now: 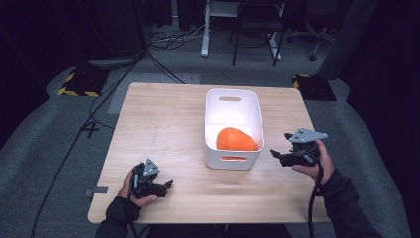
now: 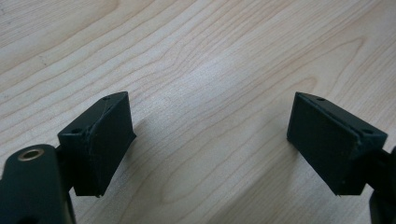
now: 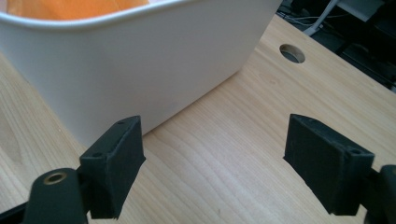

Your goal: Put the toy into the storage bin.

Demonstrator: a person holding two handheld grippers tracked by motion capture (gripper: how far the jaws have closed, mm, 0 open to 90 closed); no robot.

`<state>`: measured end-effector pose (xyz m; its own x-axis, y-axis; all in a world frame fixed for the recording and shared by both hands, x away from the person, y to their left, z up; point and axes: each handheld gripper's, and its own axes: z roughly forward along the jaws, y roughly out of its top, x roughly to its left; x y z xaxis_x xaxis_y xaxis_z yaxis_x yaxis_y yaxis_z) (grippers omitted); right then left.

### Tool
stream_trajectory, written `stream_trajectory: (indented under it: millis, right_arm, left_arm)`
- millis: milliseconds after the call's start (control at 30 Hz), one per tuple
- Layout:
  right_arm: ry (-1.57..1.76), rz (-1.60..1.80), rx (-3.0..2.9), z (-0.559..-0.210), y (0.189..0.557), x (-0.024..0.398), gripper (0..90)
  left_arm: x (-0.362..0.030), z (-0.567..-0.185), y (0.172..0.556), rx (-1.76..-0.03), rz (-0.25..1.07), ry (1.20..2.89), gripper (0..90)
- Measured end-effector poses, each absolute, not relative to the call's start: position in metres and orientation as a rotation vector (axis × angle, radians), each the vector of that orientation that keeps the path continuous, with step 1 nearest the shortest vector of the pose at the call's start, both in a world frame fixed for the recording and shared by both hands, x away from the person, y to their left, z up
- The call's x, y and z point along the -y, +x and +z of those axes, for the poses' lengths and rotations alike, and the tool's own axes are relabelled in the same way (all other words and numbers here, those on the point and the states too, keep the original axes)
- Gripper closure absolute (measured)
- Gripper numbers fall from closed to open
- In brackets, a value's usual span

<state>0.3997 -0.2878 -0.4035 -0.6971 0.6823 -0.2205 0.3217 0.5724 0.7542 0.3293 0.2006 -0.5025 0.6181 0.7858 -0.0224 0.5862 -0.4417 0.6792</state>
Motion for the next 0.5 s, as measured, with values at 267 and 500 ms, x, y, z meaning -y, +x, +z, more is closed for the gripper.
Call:
stream_trajectory:
  millis: [267, 500]
  right_arm:
    - [0.805, 0.934, -2.338, -0.419, 0.396, 0.291, 20.2]
    - [0.823, 0.910, -2.356, -0.431, 0.393, 0.296, 20.4]
  left_arm:
    - [-0.200, -0.503, 0.329, -1.075, 0.396, 2.179, 14.7]
    - [-0.200, -0.503, 0.329, -1.080, 0.398, 2.178, 14.7]
